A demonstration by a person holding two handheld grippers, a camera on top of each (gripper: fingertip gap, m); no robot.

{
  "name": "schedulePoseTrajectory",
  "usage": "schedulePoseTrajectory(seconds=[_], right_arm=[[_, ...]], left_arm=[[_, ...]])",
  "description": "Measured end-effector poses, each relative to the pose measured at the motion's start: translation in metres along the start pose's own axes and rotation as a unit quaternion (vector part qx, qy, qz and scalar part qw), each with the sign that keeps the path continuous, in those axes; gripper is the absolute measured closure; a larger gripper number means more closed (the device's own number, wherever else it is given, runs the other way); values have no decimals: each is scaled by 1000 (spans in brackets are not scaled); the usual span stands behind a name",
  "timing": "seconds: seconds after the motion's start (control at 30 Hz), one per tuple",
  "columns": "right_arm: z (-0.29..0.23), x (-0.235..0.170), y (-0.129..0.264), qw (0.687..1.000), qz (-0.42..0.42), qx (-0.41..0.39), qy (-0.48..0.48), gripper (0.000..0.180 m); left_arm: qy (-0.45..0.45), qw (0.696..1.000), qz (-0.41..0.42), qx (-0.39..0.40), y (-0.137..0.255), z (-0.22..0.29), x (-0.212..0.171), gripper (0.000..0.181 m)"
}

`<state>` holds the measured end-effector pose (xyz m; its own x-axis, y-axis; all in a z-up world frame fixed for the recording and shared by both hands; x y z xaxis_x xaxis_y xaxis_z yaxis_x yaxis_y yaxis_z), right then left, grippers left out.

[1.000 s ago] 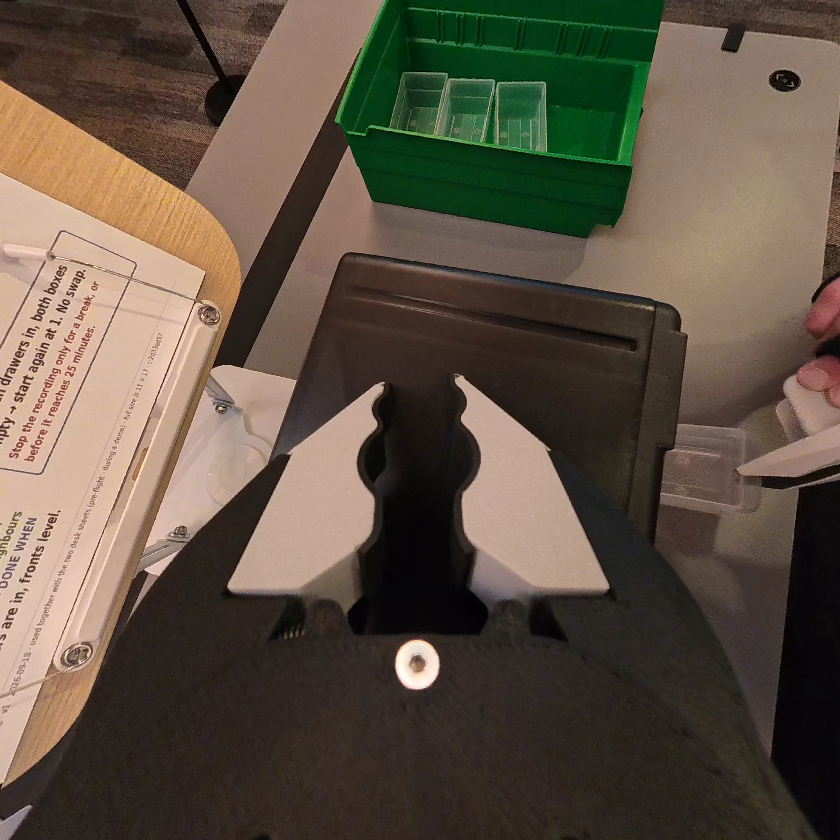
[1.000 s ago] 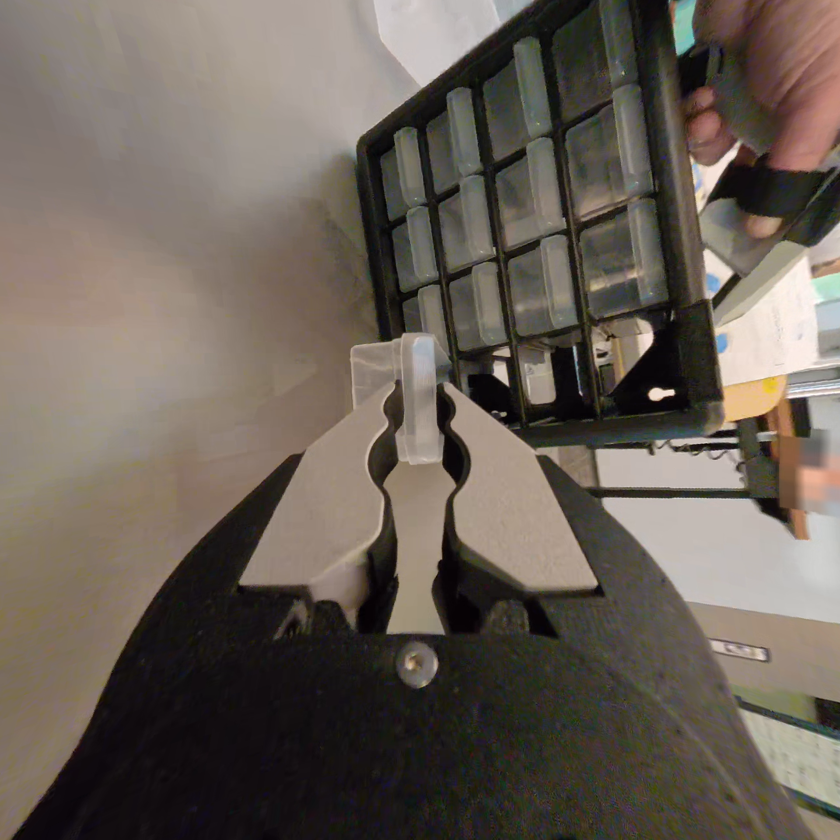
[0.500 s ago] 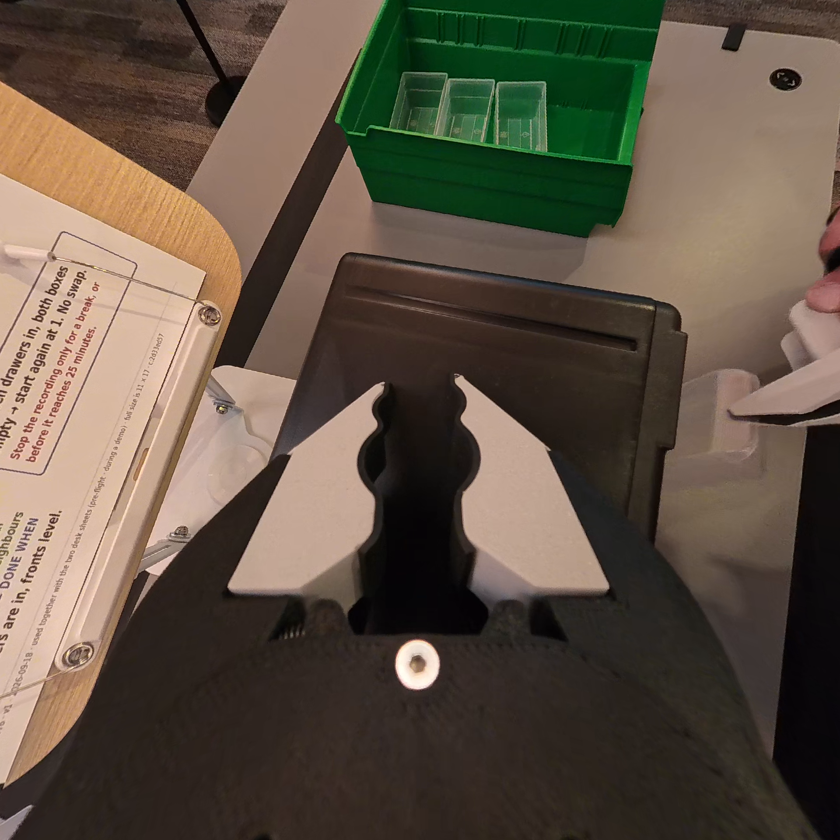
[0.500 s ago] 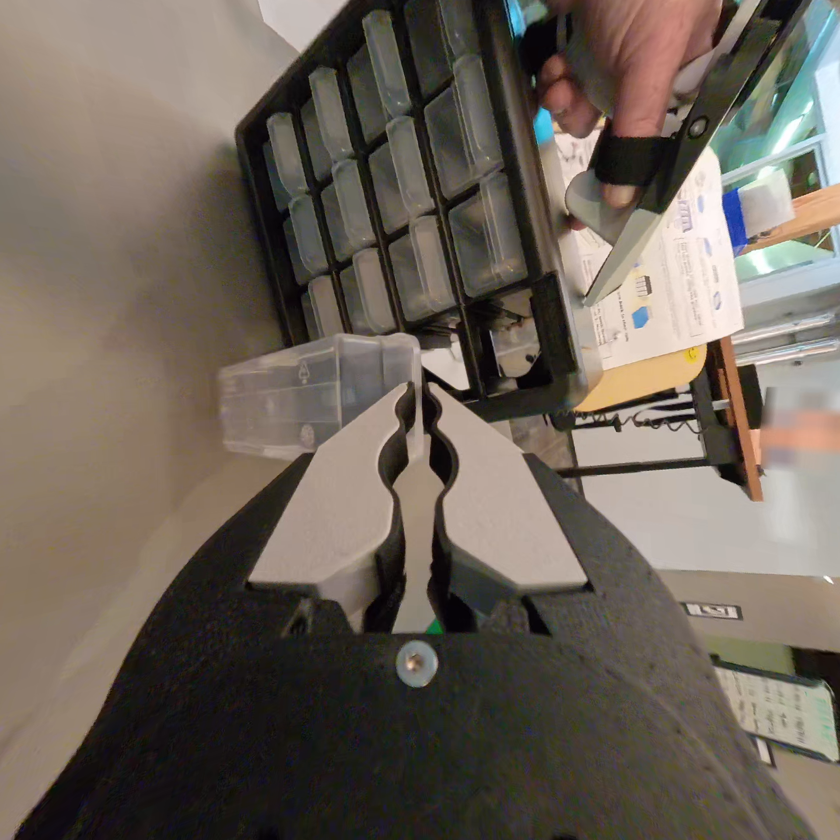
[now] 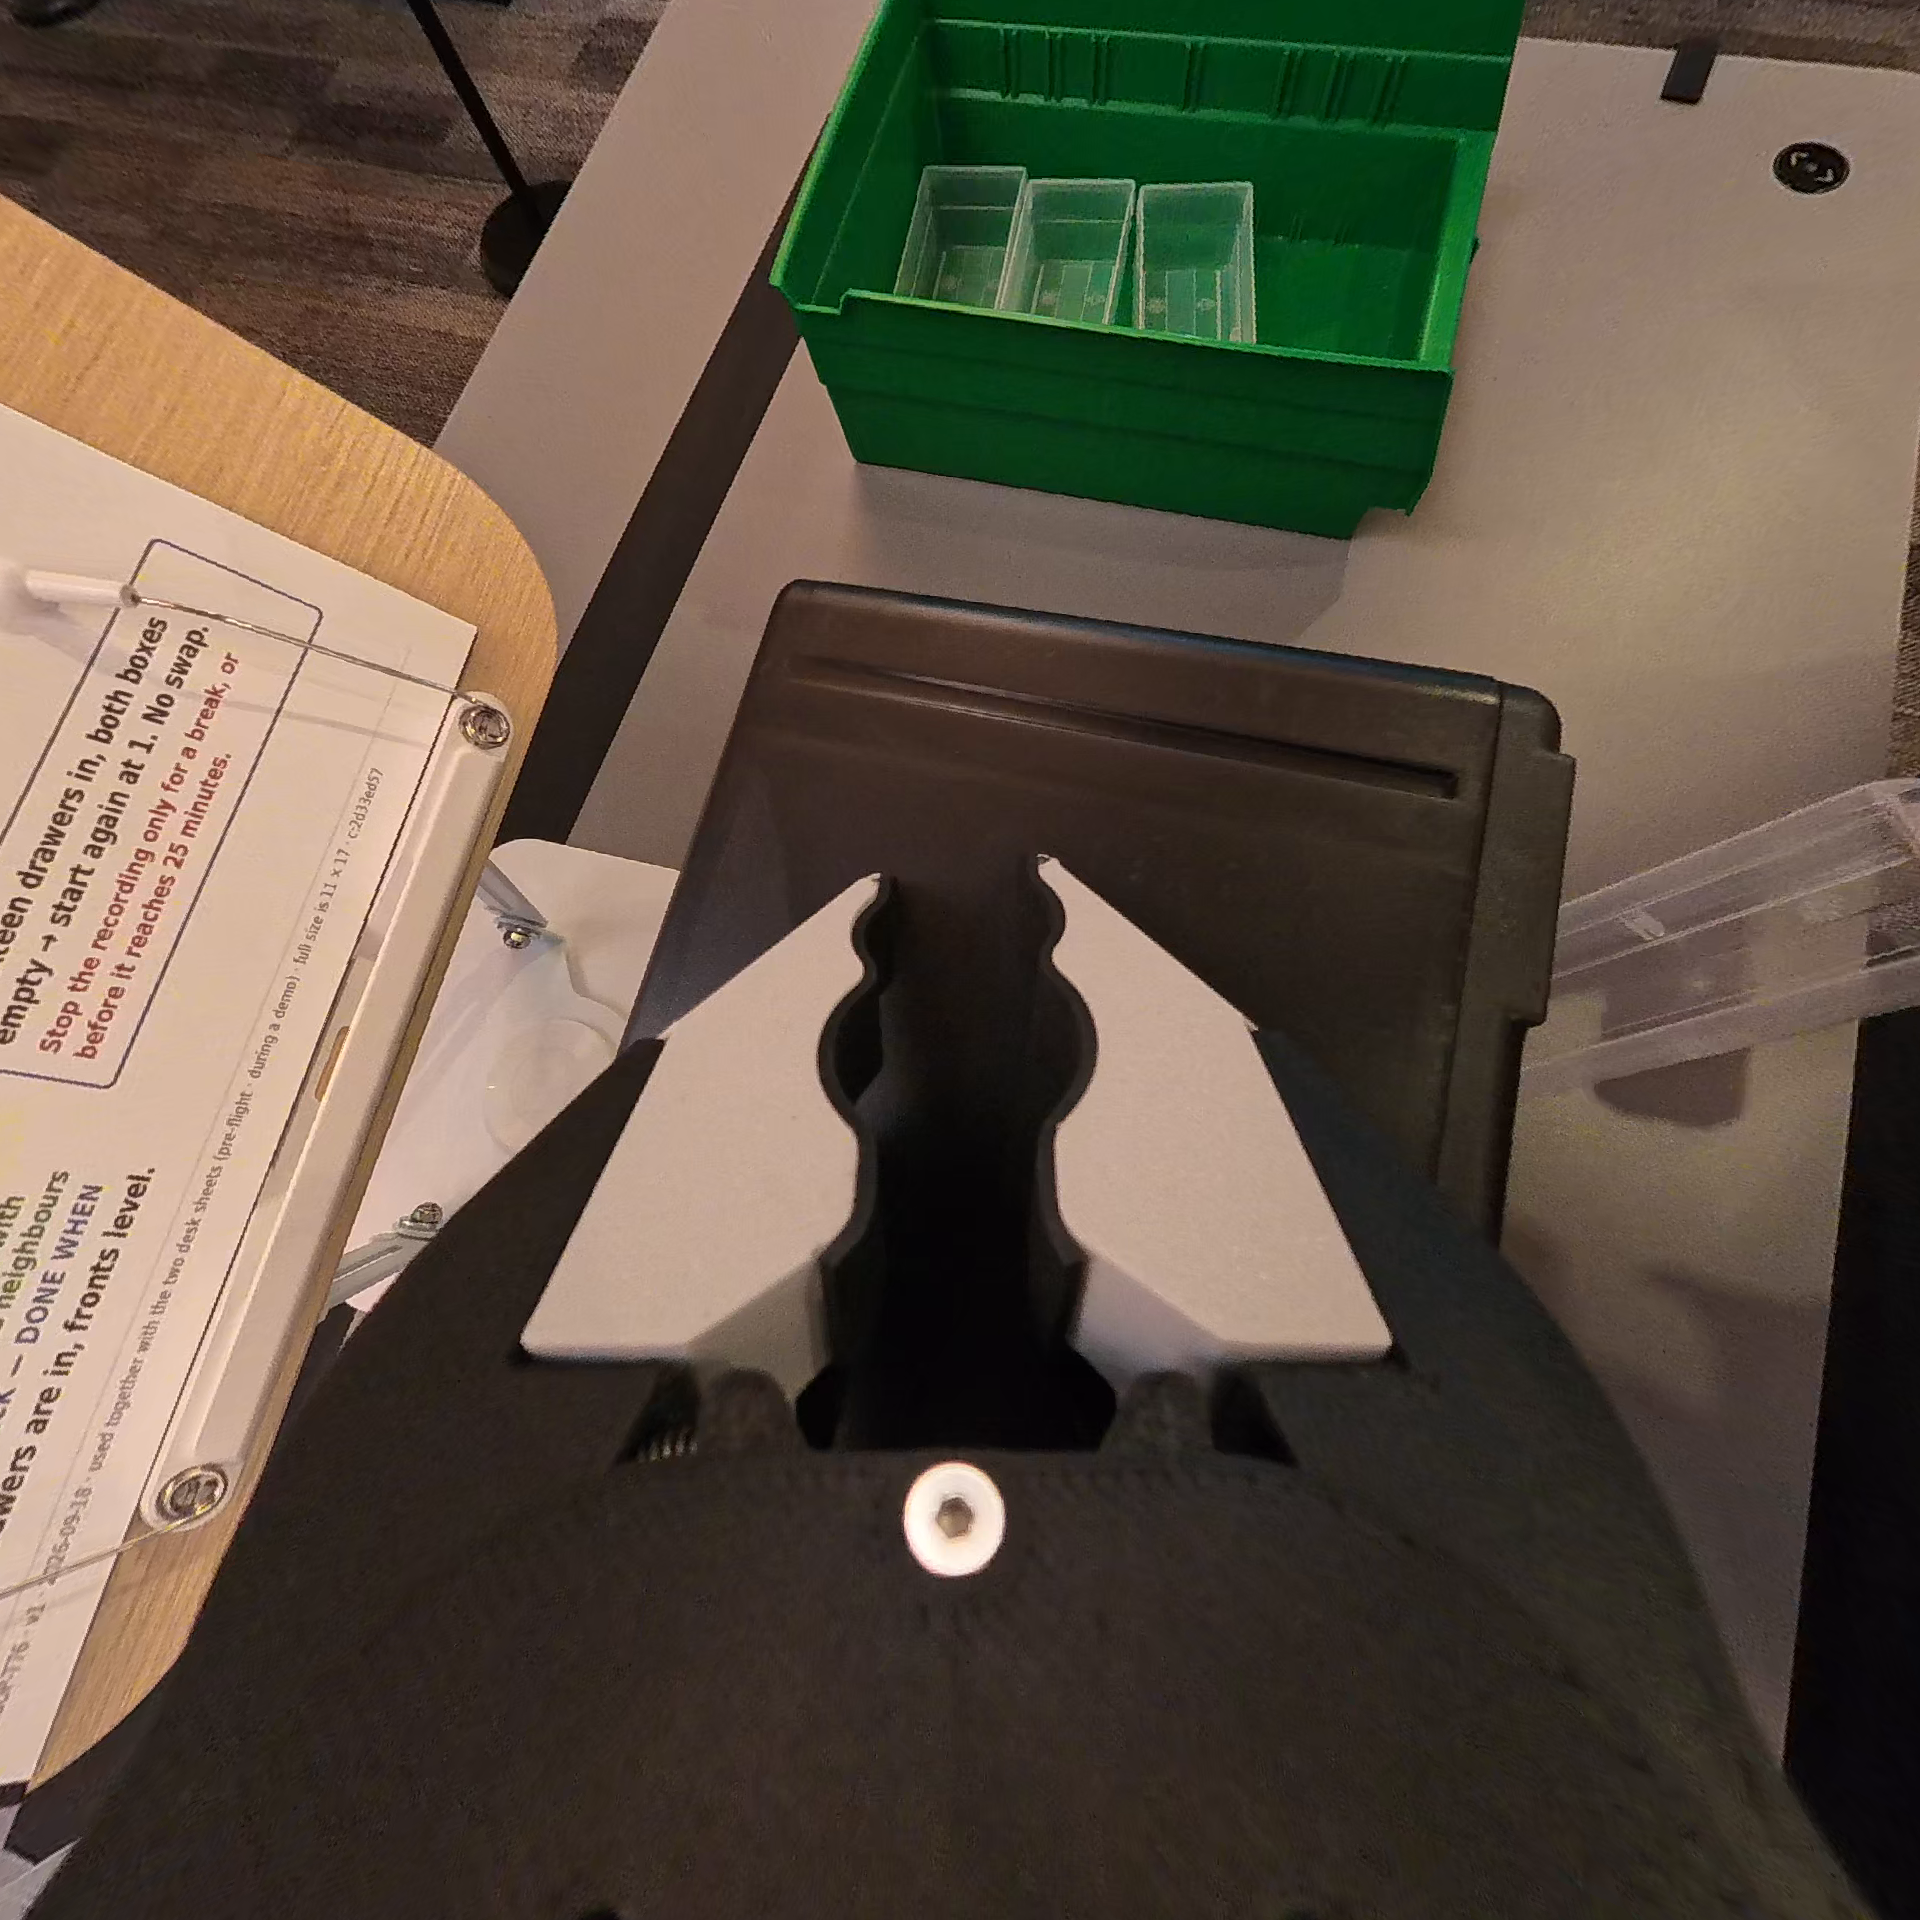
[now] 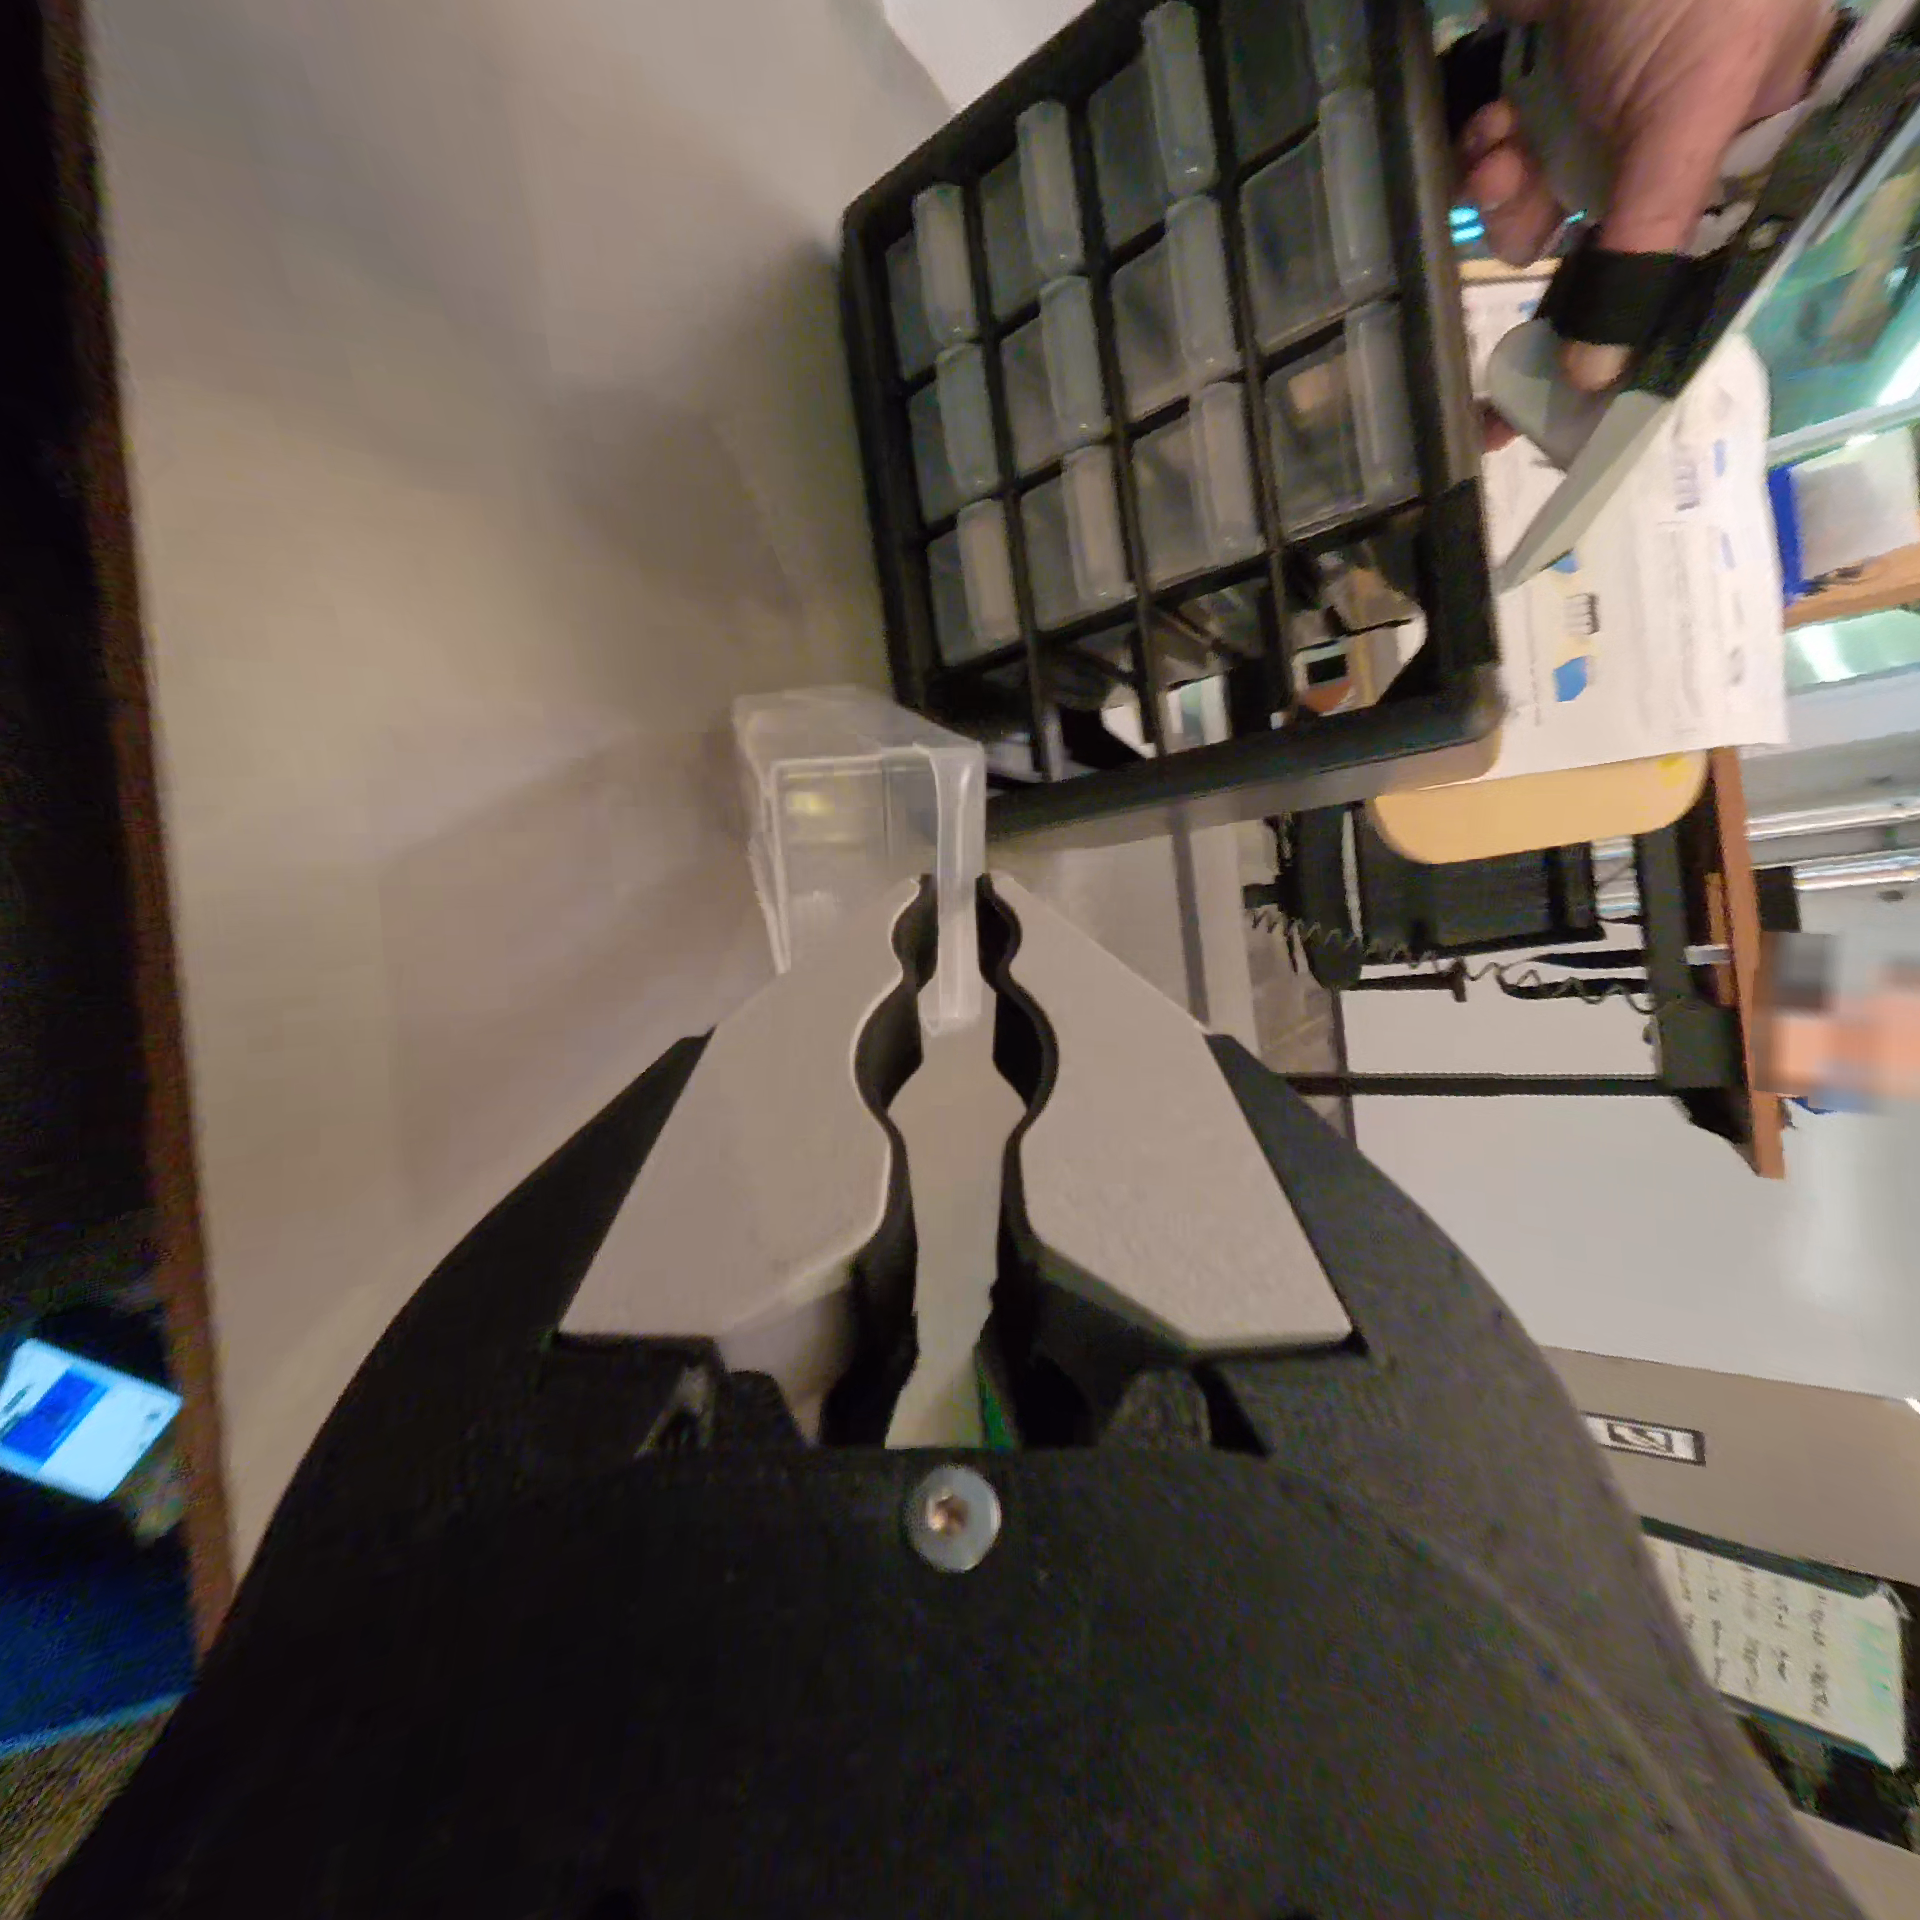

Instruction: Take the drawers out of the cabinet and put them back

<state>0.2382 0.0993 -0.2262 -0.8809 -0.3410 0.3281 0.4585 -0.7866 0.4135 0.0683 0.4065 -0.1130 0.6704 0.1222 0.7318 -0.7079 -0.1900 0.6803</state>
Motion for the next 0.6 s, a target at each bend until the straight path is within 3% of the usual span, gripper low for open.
schedulePoseTrajectory(seconds=[0.37,0.5,0.6], right_arm=[[-67,-24,15,983,-72,168,-8,173],[-68,-30,17,966,-120,226,-36,144],[-42,-17,15,958,-106,223,-148,115]], left_arm=[[-3,1000,0,2,0,0,0,158],[-4,1000,1,3,0,0,0,158],[-2,1000,0,1,0,0,0,158]])
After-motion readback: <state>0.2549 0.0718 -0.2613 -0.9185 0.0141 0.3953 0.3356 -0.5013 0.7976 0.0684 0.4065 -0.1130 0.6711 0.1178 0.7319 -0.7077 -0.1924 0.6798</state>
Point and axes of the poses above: each gripper's, where its closed fingertips meet, y back along the fingers, x out of its top, z = x × y across the jaws, the point moved 9 cm from there along y, back along the fingers, and after that the axes turned 4 degrees about y, right-handed, at the moved point
